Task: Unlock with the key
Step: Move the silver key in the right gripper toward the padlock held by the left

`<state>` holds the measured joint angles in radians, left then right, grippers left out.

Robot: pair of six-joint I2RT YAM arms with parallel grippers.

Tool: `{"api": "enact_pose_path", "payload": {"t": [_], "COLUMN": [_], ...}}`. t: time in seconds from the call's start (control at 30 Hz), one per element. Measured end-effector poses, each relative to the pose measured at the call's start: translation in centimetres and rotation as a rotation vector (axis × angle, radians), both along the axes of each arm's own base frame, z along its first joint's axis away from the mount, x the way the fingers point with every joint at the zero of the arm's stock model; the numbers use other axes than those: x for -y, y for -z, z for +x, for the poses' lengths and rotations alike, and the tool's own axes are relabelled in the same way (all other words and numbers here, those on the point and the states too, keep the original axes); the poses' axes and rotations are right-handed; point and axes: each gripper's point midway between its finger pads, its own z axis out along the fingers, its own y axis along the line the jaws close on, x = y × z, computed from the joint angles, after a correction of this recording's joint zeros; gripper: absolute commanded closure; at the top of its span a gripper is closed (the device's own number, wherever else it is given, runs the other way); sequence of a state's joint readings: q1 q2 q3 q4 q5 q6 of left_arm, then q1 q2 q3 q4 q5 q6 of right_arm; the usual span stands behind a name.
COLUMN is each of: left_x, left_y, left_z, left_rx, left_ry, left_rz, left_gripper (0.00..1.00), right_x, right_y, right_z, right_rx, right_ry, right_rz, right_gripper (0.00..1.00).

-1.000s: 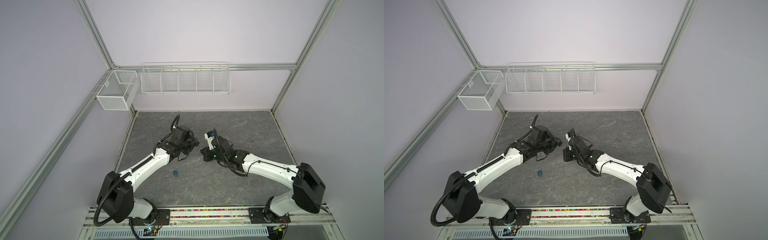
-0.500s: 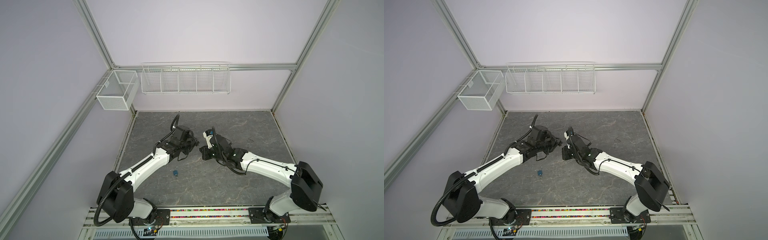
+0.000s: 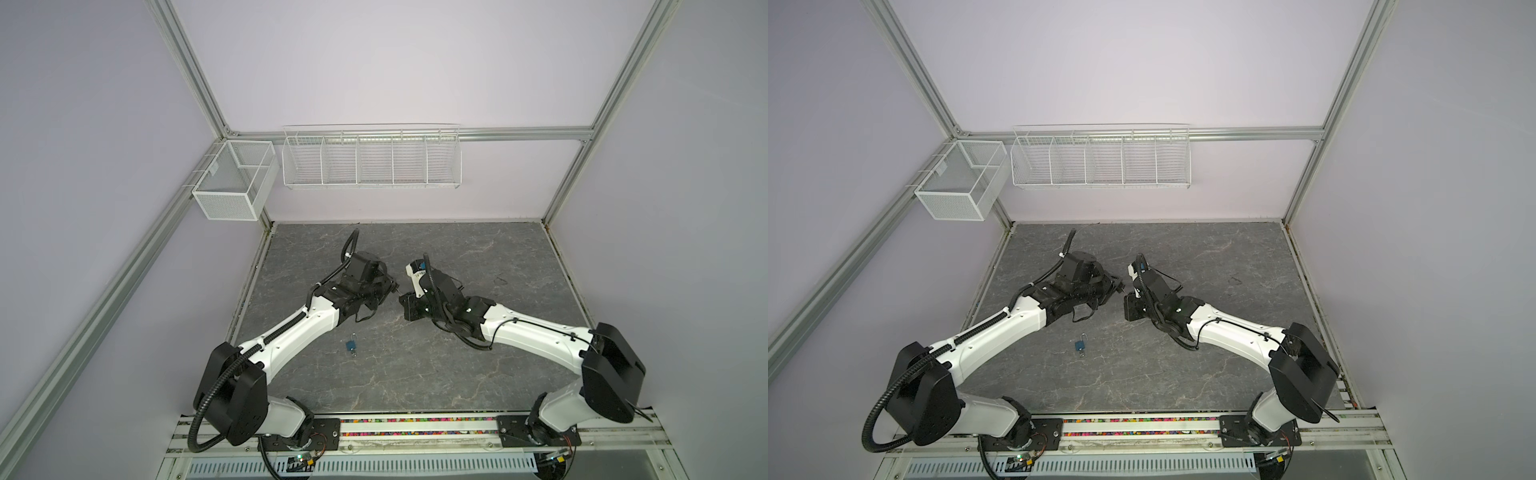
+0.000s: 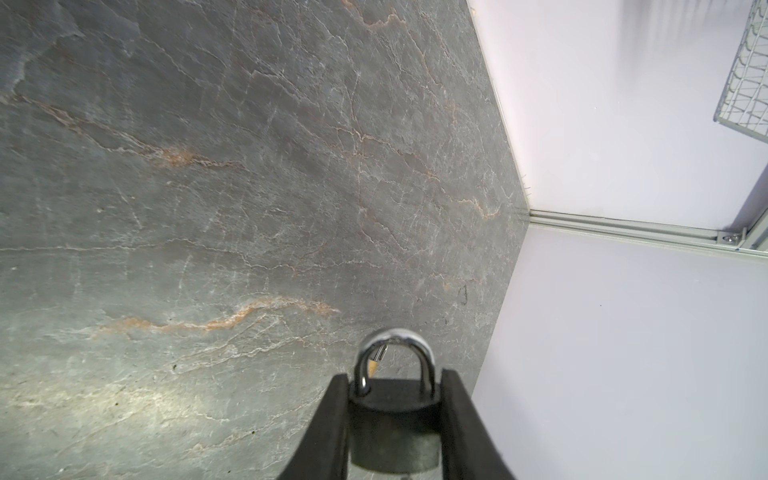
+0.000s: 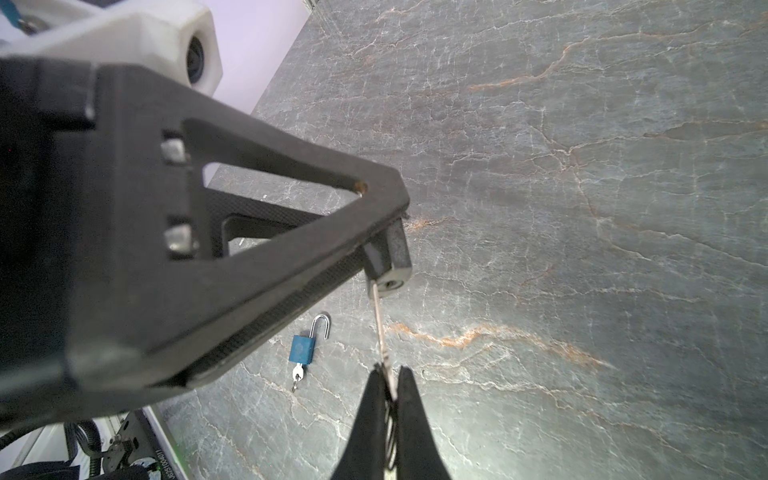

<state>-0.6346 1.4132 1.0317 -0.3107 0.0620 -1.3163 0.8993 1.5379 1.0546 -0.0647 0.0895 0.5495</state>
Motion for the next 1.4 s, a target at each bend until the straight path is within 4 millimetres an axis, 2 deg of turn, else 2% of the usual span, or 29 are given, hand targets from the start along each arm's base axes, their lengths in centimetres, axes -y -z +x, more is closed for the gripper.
{"api": "enact_pose_path", "payload": {"t": [0.33, 1.1, 1.4], "left_x": [-0.22, 0.15, 0.26], "left_y": [0.06, -0.25, -0.36], "left_z": [0.17, 0.13, 0.14], "left_rx": [0.0, 0.005, 0.005], "left_ry": [-0.007, 0.007, 0.007], "left_rz": [0.0, -0.019, -0.028], "left_gripper": [1.0, 1.0, 1.0], "right_x": [0.91, 0.48, 0.5], "right_y": [1.0, 0.26, 0.54], "right_z": [-0.26, 0.21, 0.44], "right_rx": [-0.013, -0.003, -0.015], "right_ry": [0.016, 0.013, 0.01], "right_rz": [-0.036, -0.022, -0.021], "right_gripper": [0.94, 0.94, 0.94]}}
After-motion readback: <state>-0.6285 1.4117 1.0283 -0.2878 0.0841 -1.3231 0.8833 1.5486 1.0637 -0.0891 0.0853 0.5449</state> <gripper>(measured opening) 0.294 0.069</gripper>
